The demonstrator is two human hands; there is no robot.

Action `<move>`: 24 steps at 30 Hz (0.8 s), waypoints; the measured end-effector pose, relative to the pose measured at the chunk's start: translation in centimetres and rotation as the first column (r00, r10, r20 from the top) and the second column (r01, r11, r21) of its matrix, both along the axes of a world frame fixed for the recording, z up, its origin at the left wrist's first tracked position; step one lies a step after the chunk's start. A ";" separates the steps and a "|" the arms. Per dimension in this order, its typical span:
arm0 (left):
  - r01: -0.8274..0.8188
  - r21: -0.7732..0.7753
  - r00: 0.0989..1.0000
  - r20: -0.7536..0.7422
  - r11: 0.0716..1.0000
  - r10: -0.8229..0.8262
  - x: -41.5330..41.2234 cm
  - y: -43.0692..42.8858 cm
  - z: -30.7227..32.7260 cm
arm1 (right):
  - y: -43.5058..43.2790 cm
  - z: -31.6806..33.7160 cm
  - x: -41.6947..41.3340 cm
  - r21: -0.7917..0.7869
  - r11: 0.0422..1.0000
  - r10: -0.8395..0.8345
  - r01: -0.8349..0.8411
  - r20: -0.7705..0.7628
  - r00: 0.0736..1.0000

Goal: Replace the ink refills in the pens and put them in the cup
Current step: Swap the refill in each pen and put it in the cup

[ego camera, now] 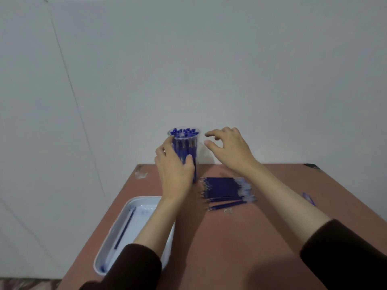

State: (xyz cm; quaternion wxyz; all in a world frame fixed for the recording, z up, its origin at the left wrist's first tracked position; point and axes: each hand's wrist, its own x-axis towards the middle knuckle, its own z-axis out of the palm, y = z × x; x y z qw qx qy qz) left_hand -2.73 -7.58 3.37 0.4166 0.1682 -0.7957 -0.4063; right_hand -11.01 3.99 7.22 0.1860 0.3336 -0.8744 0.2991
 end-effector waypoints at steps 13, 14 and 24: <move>0.436 0.036 0.876 0.212 0.899 -0.434 2.8 10.4 -3.6 | 18.1 -5.7 1.7 0.567 0.701 -0.634 0.432 0.218 0.742; 0.442 0.069 0.872 0.201 0.894 -0.447 2.9 10.7 -3.7 | 18.2 -5.9 1.9 0.560 0.717 -0.622 0.416 0.244 0.744; 0.361 0.118 0.928 0.059 0.925 -0.369 4.5 7.4 -4.9 | 11.4 -6.1 5.4 0.171 0.985 -0.038 -0.011 0.278 0.960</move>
